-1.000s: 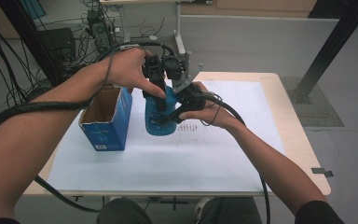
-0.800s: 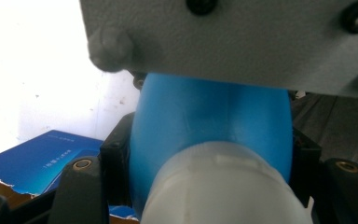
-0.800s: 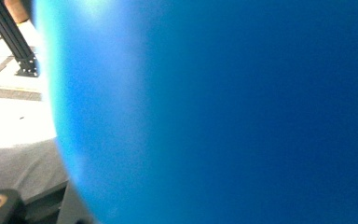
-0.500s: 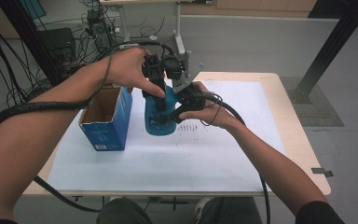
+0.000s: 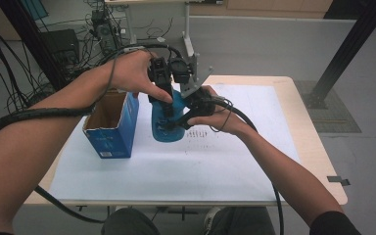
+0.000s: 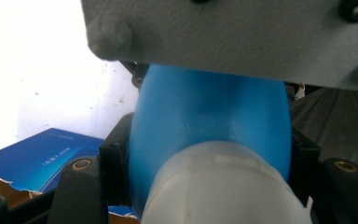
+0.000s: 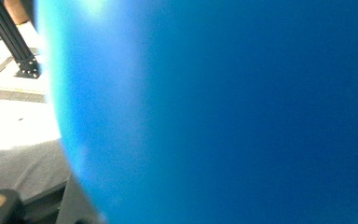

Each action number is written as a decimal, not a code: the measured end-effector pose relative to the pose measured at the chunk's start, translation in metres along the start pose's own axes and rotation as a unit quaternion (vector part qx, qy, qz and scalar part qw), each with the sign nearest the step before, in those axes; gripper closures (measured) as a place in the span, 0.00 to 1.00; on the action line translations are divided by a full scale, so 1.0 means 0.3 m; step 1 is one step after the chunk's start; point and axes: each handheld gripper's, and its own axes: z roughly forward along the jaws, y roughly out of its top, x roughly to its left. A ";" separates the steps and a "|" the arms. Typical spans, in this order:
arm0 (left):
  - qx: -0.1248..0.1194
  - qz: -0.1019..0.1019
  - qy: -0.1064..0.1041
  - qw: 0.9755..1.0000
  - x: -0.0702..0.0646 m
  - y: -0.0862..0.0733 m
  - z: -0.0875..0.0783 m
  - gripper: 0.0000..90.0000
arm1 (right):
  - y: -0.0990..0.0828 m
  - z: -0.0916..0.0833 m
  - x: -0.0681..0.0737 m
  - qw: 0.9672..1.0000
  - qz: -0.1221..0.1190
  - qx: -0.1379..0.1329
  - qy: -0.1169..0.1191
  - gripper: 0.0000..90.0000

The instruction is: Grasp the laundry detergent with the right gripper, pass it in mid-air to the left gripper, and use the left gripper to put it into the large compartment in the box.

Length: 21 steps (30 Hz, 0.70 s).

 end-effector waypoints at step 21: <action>0.001 -0.006 -0.001 1.000 -0.001 -0.003 -0.006 0.41 | 0.002 -0.002 0.001 1.000 0.002 -0.006 0.002 0.46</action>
